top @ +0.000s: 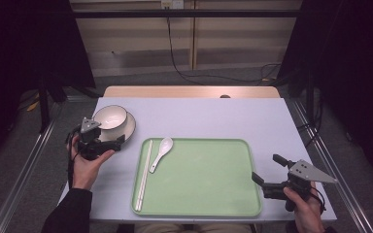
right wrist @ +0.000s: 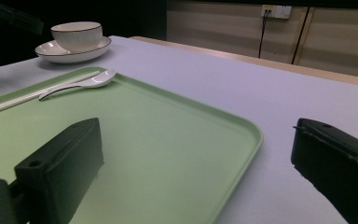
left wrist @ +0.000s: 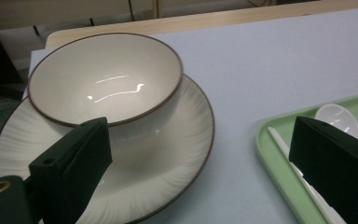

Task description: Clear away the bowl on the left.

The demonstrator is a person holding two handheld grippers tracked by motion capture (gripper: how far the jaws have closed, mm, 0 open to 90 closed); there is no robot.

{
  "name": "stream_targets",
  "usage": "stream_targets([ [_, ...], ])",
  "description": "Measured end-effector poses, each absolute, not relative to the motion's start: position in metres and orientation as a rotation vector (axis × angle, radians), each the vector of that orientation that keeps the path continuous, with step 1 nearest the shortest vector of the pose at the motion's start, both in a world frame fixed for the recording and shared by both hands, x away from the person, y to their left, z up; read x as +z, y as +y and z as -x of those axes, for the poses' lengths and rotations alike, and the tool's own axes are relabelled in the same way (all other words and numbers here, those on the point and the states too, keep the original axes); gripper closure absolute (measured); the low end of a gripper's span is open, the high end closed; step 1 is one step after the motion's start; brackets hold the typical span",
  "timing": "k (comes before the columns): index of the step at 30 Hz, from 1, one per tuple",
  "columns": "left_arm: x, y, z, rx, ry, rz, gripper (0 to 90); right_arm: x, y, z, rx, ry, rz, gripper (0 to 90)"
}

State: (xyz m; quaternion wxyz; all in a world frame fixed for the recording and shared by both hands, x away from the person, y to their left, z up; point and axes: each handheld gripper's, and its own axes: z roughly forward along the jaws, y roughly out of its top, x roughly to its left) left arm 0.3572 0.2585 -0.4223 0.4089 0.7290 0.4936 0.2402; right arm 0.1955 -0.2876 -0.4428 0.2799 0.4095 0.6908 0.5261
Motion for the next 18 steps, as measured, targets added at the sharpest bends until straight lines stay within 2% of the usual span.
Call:
stream_targets([
  [1,-0.421,0.26,-0.359,0.609,1.265,-1.834,5.8,-0.443,-0.288,-0.196,1.411,1.852,-1.098,2.0],
  [2,-0.416,0.264,-0.364,0.609,1.265,-1.844,13.3,-0.443,-0.288,-0.196,1.41,1.854,-1.096,2.0],
  [3,-0.415,0.266,-0.366,0.616,1.278,-1.823,15.3,-0.443,-0.288,-0.195,1.41,1.855,-1.096,2.0],
  [8,-0.41,0.274,-0.375,0.58,1.328,-1.845,12.4,-0.443,-0.288,-0.195,1.412,1.851,-1.097,2.0],
  [9,-0.409,0.28,-0.379,0.598,1.338,-1.838,12.9,-0.443,-0.288,-0.196,1.412,1.854,-1.096,2.0],
  [11,-0.408,0.287,-0.382,0.618,1.343,-1.832,19.5,-0.443,-0.288,-0.196,1.414,1.855,-1.095,2.0],
  [18,-0.413,0.297,-0.406,0.621,1.42,-1.865,20.5,-0.443,-0.288,-0.196,1.413,1.856,-1.095,2.0],
])
